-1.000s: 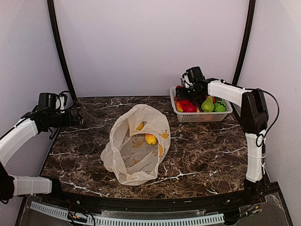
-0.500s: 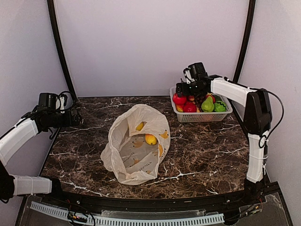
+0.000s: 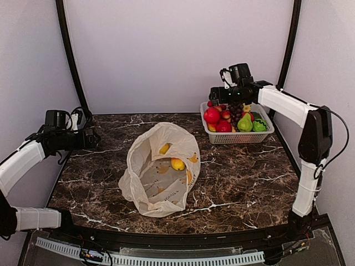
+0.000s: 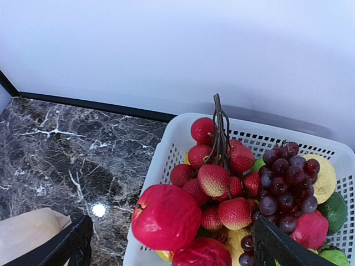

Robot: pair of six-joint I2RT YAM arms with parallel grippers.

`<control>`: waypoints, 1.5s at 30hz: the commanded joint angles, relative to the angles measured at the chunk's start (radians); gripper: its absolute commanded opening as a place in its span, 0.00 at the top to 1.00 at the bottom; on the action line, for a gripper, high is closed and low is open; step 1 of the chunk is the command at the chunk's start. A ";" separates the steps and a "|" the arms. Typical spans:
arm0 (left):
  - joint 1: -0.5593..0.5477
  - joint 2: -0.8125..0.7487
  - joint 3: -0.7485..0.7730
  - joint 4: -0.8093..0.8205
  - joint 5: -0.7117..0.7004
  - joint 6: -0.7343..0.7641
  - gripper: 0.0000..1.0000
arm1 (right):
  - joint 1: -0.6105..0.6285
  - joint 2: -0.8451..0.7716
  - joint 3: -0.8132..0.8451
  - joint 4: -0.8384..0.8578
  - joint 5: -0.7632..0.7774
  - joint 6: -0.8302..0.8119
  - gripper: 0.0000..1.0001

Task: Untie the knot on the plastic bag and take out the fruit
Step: Place the fake fruit in the bin, then adjust the takeout bag at the center of the board.

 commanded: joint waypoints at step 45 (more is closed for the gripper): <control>-0.746 -0.095 -0.047 -0.013 0.021 -0.544 0.74 | 0.622 -0.054 -0.312 0.165 0.164 -0.538 0.13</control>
